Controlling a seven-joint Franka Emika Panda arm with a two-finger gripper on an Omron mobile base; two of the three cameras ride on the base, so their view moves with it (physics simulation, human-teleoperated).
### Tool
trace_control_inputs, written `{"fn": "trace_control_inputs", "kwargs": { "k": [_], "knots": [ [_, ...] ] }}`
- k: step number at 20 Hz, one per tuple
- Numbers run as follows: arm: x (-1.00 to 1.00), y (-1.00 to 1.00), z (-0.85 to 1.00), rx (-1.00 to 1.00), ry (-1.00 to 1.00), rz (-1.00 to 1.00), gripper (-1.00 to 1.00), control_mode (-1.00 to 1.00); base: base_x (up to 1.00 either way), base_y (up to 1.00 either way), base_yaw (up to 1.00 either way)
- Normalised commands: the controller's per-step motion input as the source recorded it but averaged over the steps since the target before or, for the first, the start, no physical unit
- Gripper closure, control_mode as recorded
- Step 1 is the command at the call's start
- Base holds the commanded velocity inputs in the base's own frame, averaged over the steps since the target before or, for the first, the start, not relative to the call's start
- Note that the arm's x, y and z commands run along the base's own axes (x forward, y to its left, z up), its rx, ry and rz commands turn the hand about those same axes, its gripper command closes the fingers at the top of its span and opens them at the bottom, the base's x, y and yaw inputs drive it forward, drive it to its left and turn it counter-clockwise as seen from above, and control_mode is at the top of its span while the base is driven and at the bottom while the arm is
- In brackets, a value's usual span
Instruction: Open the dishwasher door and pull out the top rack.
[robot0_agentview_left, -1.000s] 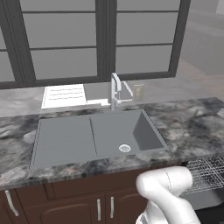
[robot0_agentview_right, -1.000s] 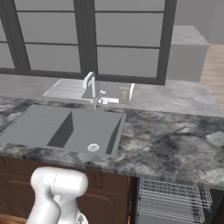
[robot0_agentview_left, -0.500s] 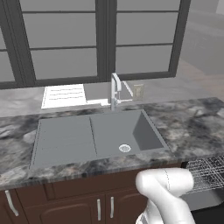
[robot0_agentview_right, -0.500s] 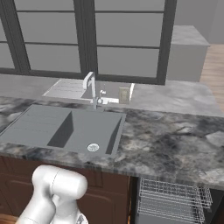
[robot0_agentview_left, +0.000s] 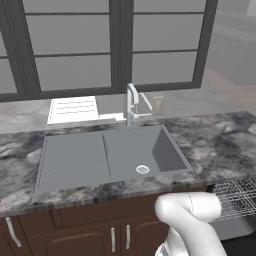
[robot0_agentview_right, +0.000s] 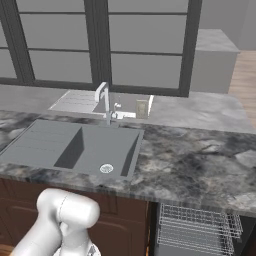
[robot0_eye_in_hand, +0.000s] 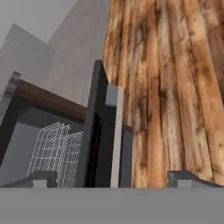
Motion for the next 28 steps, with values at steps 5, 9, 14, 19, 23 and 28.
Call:
{"fn": "trace_control_inputs", "kwargs": {
  "k": [5,9,14,19,23,28],
  "knots": [
    [-0.12,0.65,1.0,0.02,0.13,0.0,-1.0,-1.0,0.0,0.0,0.0],
    [0.04,0.63,1.0,0.0,0.22,0.01,-1.0,-1.0,0.0,0.0,0.0],
    [0.15,0.35,1.0,0.0,0.27,0.06,-1.0,-1.0,0.0,0.0,0.0],
    [0.13,0.07,1.0,0.03,0.33,0.1,-1.0,-1.0,0.0,0.0,0.0],
    [0.27,-0.24,1.0,0.13,0.34,0.28,-1.0,-1.0,0.0,0.0,0.0],
    [0.43,-0.32,0.58,0.05,0.34,0.42,-1.0,-1.0,0.0,0.0,0.0]
  ]
}}
